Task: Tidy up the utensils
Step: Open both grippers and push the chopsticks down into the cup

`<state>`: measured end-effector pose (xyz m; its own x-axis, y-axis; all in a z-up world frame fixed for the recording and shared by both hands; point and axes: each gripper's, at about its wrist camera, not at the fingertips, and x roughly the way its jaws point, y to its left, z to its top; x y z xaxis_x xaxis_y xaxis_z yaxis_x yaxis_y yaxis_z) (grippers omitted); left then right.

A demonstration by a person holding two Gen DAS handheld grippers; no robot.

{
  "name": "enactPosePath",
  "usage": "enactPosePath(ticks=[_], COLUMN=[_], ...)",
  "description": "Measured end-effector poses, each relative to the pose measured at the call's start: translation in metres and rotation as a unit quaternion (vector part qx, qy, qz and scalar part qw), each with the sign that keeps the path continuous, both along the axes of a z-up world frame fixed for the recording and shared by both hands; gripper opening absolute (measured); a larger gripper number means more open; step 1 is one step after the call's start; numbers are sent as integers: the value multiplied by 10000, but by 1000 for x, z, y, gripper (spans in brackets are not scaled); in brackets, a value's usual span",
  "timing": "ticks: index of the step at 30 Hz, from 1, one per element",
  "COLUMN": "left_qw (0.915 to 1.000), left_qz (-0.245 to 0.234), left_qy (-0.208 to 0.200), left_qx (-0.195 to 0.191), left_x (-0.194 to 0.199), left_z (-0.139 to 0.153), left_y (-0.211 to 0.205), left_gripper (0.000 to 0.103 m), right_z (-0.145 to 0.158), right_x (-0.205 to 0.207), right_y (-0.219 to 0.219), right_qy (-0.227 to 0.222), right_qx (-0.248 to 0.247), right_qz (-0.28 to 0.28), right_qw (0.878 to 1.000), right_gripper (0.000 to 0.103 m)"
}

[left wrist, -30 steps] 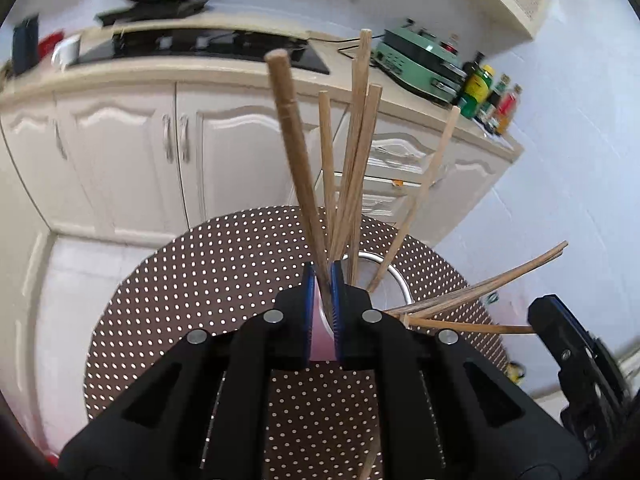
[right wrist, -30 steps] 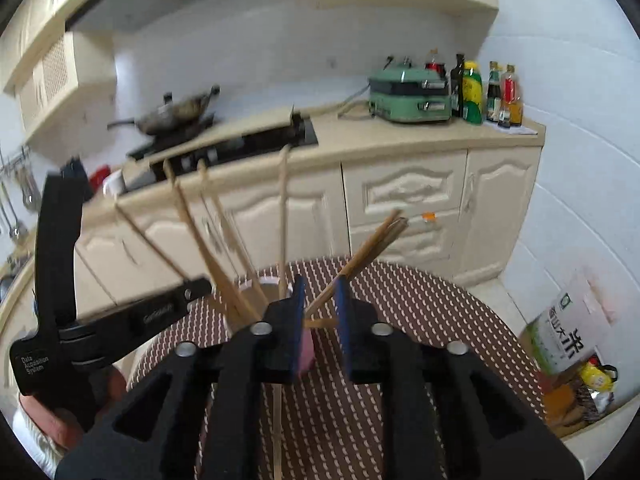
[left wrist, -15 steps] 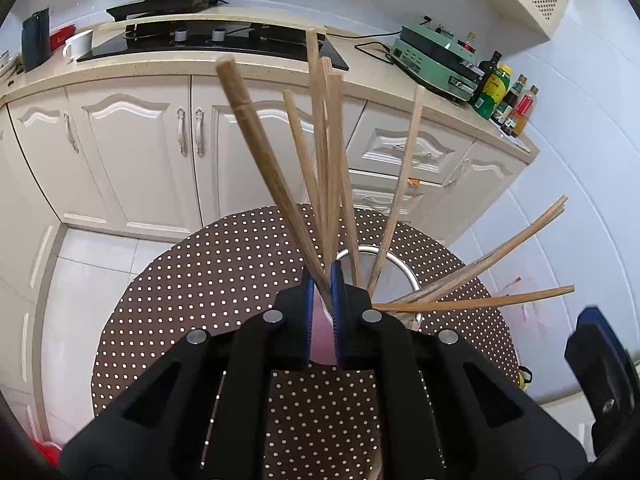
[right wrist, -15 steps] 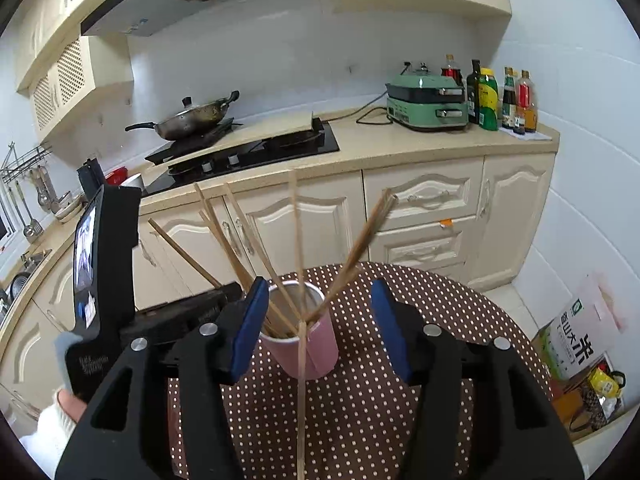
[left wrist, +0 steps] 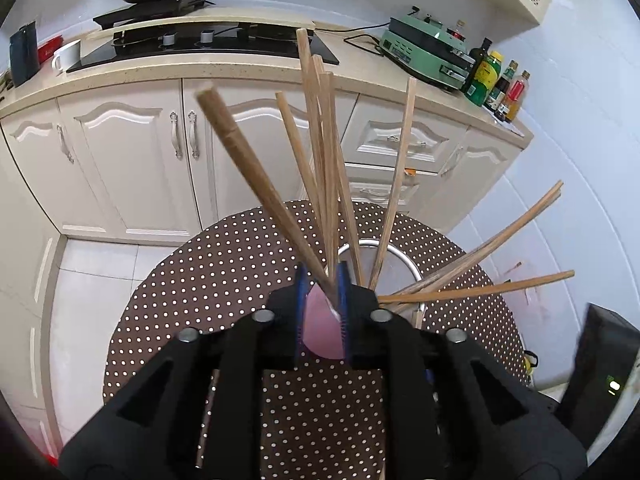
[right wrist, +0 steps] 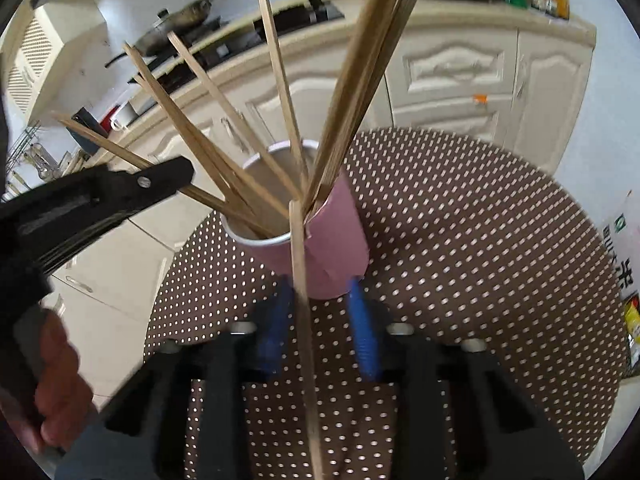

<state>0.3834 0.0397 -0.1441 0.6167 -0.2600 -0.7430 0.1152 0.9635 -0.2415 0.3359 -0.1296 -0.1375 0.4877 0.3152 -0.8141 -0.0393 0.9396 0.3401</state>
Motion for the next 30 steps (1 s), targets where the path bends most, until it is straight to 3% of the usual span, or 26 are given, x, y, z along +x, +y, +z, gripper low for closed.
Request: enactPosePath(ticks=[2, 11, 21, 30], left_qw=[10000, 9998, 9993, 9987], left_qz=[-42, -30, 48, 10], left_qy=[-22, 1, -67, -264], left_qx=[20, 177, 376, 431], left_x=[-2, -8, -15, -14], left_z=[0, 1, 11, 24], left_y=[1, 5, 12, 14], left_gripper=[45, 45, 44, 44], right_z=[6, 61, 143, 159], right_x=[-4, -28, -41, -39], right_y=[1, -15, -32, -23], right_qy=[-99, -988, -2646, -3102], right_qx=[68, 58, 8, -64], right_qz=[-31, -406, -1094, -1189], right_qw=[9999, 9943, 9581, 9432], right_gripper=[5, 5, 5, 5])
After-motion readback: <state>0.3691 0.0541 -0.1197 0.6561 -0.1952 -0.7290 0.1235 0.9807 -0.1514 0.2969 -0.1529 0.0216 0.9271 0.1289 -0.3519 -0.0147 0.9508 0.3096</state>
